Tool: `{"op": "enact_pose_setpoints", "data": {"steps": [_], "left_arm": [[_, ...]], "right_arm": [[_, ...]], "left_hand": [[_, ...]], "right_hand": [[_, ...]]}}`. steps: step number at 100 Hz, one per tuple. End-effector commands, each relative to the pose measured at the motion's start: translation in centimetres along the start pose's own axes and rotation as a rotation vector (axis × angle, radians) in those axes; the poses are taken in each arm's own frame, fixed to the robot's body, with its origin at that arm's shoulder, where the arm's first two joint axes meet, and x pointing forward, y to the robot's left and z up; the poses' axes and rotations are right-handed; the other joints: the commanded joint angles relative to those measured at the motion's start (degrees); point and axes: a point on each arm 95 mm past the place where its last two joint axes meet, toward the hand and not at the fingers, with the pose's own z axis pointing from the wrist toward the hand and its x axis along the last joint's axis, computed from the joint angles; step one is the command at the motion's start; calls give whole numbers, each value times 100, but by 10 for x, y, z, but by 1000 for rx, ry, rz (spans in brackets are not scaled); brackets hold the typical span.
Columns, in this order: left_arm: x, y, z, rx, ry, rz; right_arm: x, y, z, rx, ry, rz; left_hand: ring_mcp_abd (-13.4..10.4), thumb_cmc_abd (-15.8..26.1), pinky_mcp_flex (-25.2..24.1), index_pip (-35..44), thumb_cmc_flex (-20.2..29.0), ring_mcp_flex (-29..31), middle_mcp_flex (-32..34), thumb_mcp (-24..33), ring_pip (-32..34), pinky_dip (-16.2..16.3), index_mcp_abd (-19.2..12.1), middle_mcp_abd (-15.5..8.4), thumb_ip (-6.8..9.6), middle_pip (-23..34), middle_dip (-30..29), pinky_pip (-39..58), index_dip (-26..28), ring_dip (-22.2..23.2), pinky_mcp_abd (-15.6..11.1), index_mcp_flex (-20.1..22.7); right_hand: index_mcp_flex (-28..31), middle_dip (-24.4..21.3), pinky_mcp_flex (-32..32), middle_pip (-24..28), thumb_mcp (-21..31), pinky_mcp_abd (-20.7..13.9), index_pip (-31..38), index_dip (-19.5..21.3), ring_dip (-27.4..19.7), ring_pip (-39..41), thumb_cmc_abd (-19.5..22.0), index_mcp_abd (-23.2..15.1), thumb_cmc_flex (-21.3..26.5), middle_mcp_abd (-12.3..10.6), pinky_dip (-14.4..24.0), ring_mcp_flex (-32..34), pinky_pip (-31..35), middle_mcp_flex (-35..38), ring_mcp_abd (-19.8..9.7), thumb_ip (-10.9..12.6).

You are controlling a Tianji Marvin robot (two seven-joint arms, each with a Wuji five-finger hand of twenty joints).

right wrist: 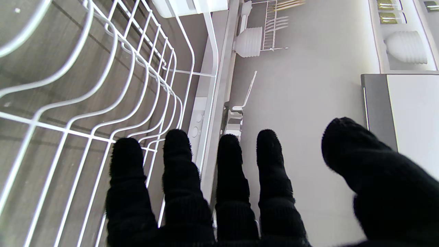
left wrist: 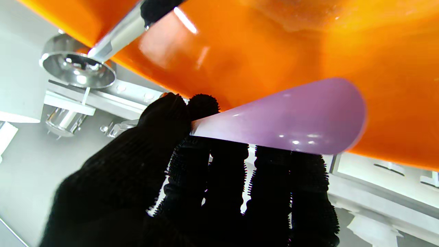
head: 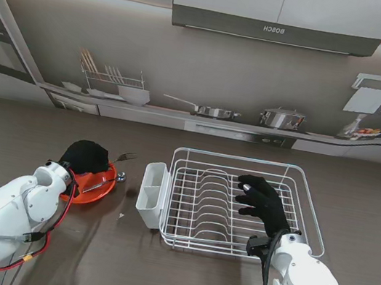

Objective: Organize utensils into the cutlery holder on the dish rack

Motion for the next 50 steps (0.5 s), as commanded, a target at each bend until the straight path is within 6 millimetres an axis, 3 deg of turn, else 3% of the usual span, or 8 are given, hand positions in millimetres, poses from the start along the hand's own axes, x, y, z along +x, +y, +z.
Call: {"op": "enact_pose_setpoints", "data": {"steps": [1,30,50], "left_arm": [[8,-1,3,-1,13,-21],[19,-19,4,69,32,-71],[37,-31,11,137,60,-170]], "right_arm": [[-1,-4,-1,18,-2,6],[-1,-5,-1,21,-2,7],[-1,-6,-1,23,-2,7]], "left_hand": [[44,-135,66,271,196,80,185,390,-110,-40,-18,-132,-80,-57,120,-55,94,9,-175,119],[44,-138,68,270,198,83,190,382,-109,-42,-24,-125,-78,-62,131,-62,100,22,-175,126],[4,-121,67,251,174,83,185,351,-102,-48,-98,-172,-78,-73,132,-79,87,32,-199,119]], "right_hand": [[8,-18,53,-29,-41,42,-36,-118,2,-4,94,-25,-185,31,53,168,-51,56,23,124],[1,-17,53,-26,-40,38,-39,-119,3,0,95,-22,-184,27,52,175,-50,61,19,124],[1,-19,51,-29,-40,41,-36,-117,3,-1,96,-18,-183,26,51,172,-51,59,35,125]]}}
